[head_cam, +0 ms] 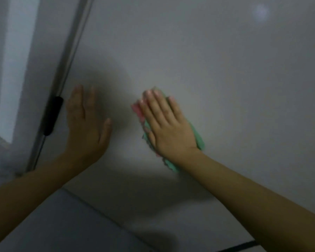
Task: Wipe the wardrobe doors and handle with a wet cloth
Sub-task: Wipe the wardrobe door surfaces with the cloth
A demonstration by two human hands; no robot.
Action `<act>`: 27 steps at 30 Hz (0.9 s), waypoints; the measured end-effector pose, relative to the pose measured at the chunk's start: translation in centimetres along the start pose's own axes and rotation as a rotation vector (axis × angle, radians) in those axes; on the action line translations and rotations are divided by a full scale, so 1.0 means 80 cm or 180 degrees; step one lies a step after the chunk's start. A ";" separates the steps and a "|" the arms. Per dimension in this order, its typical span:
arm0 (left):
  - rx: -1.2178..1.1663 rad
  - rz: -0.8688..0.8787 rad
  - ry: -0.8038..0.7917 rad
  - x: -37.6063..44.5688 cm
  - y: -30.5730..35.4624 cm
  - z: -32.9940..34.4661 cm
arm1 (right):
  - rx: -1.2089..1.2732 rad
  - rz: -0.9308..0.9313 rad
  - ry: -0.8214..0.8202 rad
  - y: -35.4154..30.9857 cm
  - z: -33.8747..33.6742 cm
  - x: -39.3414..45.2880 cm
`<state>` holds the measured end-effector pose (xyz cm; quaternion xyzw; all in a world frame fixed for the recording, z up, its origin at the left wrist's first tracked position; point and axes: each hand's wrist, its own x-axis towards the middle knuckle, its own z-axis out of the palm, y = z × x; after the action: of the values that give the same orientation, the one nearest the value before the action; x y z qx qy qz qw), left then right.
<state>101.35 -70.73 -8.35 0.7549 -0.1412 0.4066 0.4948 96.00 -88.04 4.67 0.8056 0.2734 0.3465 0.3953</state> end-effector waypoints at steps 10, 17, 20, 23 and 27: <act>0.0238 -0.0465 0.0201 -0.015 -0.070 0.002 | -0.0151 -0.0525 -0.0226 -0.002 -0.009 0.075; -0.0111 -0.0640 0.0466 -0.023 -0.096 0.006 | -0.0250 -0.1328 -0.0528 -0.084 0.040 0.108; -0.0304 -0.0768 0.0408 -0.024 -0.099 0.005 | -0.0395 -0.1770 -0.0841 -0.069 0.029 0.060; -0.0241 -0.0800 0.0411 -0.026 -0.108 0.004 | -0.0306 -0.1671 -0.0806 -0.075 0.030 0.084; -0.0174 -0.0708 0.0388 -0.034 -0.117 0.007 | -0.0583 -0.1414 -0.0522 -0.136 0.060 0.140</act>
<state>105.68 -67.32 -16.40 0.7261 -0.0374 0.3903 0.5649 104.75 -76.35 -2.66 0.7119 0.3782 0.2079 0.5539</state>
